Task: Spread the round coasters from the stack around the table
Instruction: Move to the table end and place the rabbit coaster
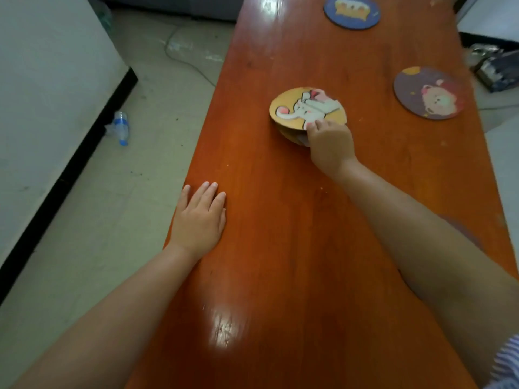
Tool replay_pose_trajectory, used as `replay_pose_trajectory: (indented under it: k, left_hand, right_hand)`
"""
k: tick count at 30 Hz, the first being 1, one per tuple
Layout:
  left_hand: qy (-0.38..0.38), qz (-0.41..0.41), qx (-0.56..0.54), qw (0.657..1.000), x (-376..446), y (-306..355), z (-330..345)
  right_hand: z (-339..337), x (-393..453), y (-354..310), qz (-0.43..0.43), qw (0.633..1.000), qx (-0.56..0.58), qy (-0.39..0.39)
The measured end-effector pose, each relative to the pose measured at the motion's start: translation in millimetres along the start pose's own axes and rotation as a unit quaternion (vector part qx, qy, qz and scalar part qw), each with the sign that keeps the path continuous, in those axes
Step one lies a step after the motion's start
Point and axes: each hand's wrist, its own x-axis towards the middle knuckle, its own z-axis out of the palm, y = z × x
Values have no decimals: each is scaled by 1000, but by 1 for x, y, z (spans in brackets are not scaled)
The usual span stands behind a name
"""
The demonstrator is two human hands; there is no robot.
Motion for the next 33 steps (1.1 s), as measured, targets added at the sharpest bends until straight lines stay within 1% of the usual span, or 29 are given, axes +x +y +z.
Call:
replay_pose_trajectory:
  k: [2,4,6,9,11,14,15,17,18,20,21,23,25,26,28,29,30,31,33]
  left_hand:
    - [3,31,53,998,-6,6,-1]
    - [2,41,51,998,-19,15,-4]
    - [-5,33,25,999,-38,25,-7]
    - [-21,56,-16,998,-80,36,-9]
    - [-19,75,-32,996,-112,39,-11]
    - [-14,85,-62,994,-160,33,-13]
    - [-17,77,-78,994,-176,28,-14]
    - [-29,57,-101,993,-208,16,-14]
    - [-37,48,-107,992,-222,8,-14]
    - [-53,44,-103,992,-246,-7,-17]
    - [-58,51,-99,992,-256,-12,-19]
    - [-64,58,-111,990,-271,-15,-25]
    - [-79,57,-144,985,-284,-8,-30]
    - [-97,58,-158,981,-290,0,-30]
    - [-148,47,-177,972,-299,21,-27]
    - [-180,29,-187,965,-302,35,-24]
    - [-208,0,-205,956,-302,49,-20]
    - [-226,-37,-232,945,-301,62,-16]
    - [-248,-134,-281,917,-293,82,-11]
  right_hand:
    - [-14,-37,-7,-55,998,-25,8]
    - [-29,-81,-17,-89,995,-37,-36]
    - [-40,-128,-28,-85,992,-30,-87]
    - [-58,-199,-55,-76,982,-7,-172]
    - [-73,-240,-83,-56,970,29,-235]
    - [-97,-288,-133,30,942,100,-318]
    - [-101,-300,-151,52,928,129,-345]
    - [-106,-320,-189,83,887,205,-405]
    - [-105,-325,-206,113,867,252,-414]
    - [-97,-326,-227,203,836,343,-377]
    - [-95,-324,-232,239,828,370,-348]
    - [-91,-327,-236,291,813,415,-286]
    - [-91,-341,-234,322,801,455,-219]
    - [-93,-352,-231,327,807,456,-184]
    - [-89,-379,-220,351,843,390,-119]
    - [-85,-391,-211,371,857,340,-109]
    - [-84,-401,-202,395,860,302,-119]
    - [-83,-408,-195,414,851,293,-136]
    - [-82,-412,-187,439,819,337,-155]
